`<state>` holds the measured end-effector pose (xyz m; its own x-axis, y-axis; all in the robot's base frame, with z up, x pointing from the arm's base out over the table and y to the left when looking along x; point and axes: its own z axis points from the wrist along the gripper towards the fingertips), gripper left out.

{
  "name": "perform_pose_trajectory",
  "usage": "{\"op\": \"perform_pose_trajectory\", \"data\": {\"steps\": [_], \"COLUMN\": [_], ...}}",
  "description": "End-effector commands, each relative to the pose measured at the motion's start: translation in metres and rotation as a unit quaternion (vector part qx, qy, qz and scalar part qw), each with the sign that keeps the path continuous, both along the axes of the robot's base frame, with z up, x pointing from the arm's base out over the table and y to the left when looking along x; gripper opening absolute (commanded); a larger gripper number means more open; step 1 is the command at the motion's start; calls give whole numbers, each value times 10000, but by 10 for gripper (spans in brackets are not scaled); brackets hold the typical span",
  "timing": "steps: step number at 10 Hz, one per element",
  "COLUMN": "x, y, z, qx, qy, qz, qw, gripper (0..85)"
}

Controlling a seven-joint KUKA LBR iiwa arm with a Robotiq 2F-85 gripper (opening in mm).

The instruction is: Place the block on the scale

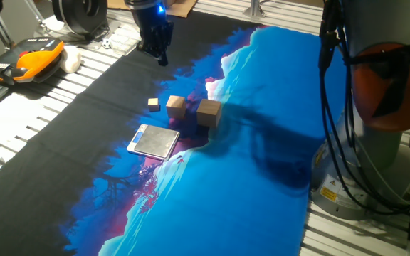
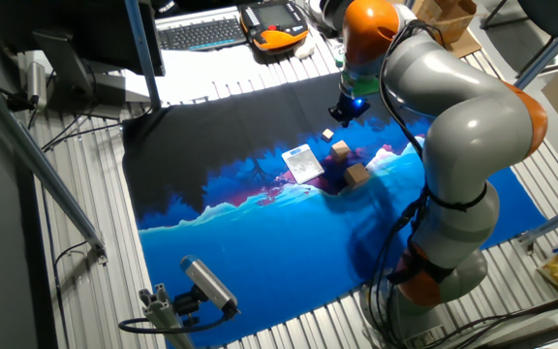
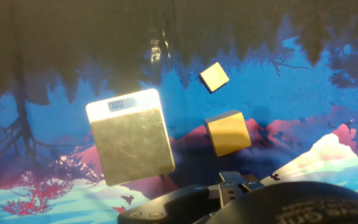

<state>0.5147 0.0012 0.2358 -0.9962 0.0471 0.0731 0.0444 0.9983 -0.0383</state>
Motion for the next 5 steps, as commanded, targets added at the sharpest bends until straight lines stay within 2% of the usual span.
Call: {"op": "perform_pose_trajectory", "data": {"steps": [1,3,4,5], "x": [0,0,0,2], "y": [-2,-2,-2,-36], "z": [0,0,0,-9], "qx": [1,-36,-32,-58], "qy": [-3,28,105,237], "qz": [-22,4,12,69], "qw": [10000,10000,9999,9997], "gripper": [0,0,0,0]}}
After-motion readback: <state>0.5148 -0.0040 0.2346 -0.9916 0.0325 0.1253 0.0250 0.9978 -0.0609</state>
